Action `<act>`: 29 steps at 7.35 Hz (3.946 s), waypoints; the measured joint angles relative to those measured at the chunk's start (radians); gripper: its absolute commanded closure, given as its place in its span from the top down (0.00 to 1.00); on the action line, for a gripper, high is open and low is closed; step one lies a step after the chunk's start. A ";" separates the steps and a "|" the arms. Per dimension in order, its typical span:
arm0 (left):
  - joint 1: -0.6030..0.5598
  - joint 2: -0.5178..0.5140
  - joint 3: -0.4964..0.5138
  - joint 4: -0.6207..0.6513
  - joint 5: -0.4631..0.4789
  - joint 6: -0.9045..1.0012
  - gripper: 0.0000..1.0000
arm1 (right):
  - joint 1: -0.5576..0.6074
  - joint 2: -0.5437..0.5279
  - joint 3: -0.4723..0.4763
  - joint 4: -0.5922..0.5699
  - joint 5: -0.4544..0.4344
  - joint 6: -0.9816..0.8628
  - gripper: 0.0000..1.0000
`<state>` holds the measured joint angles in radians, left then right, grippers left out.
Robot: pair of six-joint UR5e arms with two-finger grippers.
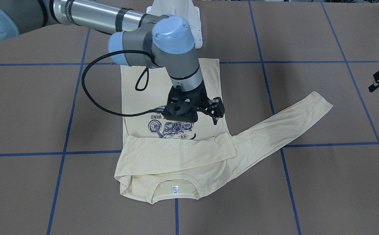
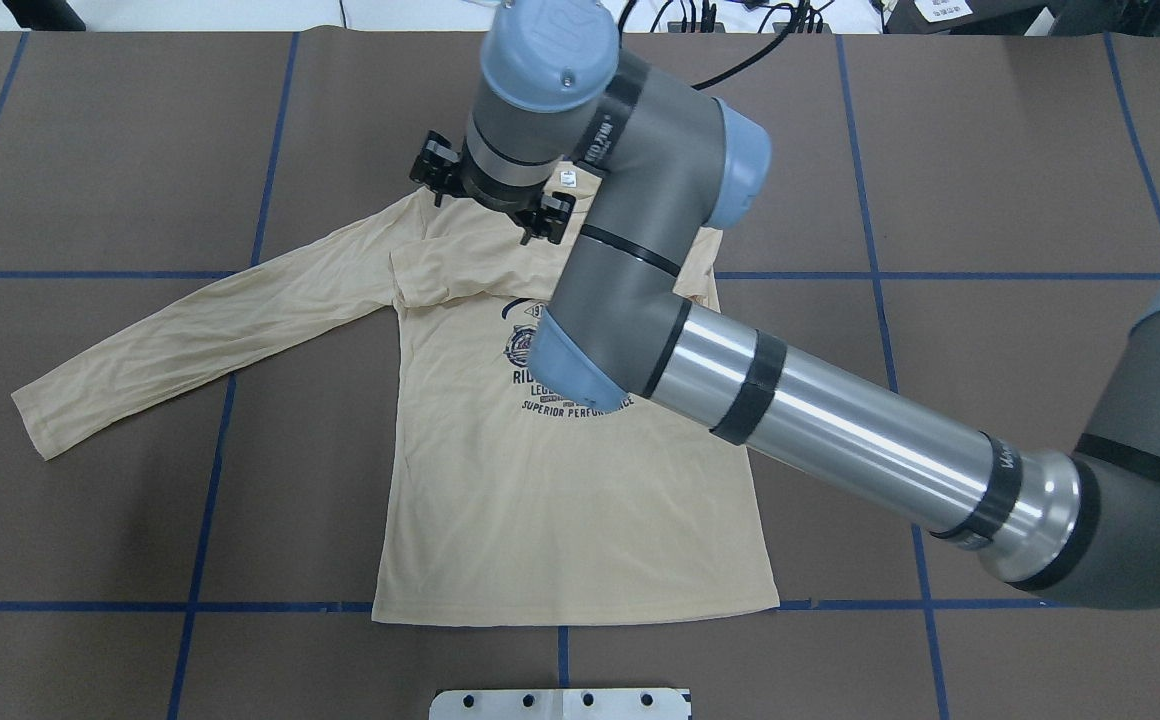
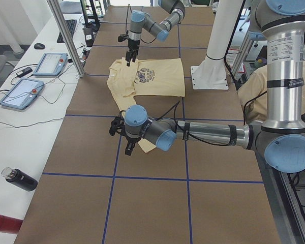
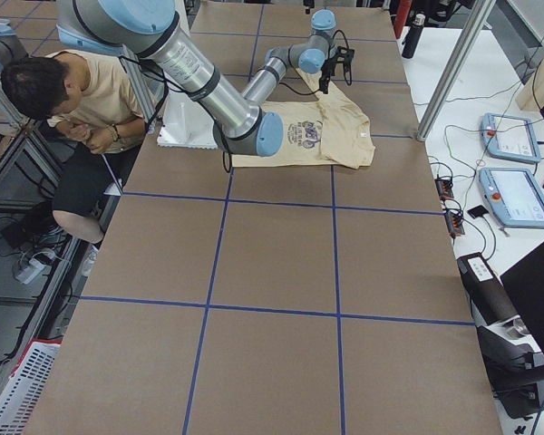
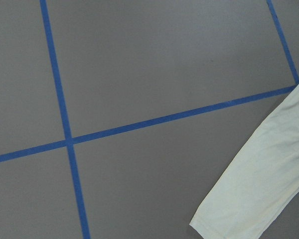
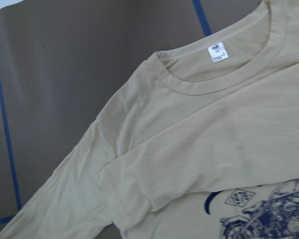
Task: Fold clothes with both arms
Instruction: 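Carry the sleeve across the shirt chest with the right gripper, then release the sleeve and raise the right gripper away from the shirt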
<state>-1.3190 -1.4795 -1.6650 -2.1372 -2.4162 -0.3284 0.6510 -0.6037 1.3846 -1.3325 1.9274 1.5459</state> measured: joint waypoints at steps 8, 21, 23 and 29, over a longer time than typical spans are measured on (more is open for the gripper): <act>0.227 -0.044 0.198 -0.206 0.051 -0.161 0.63 | 0.069 -0.405 0.358 -0.010 0.053 -0.018 0.98; 0.268 -0.061 0.250 -0.207 0.049 -0.153 0.45 | 0.073 -0.422 0.369 -0.010 0.052 -0.018 0.98; 0.268 -0.061 0.250 -0.207 0.047 -0.153 0.43 | 0.073 -0.421 0.369 -0.010 0.053 -0.018 0.98; 0.276 -0.059 0.249 -0.207 0.045 -0.154 0.00 | 0.074 -0.422 0.379 -0.011 0.053 -0.018 0.98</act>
<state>-1.0435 -1.5386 -1.4157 -2.3441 -2.3715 -0.4828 0.7255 -1.0254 1.7635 -1.3432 1.9804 1.5278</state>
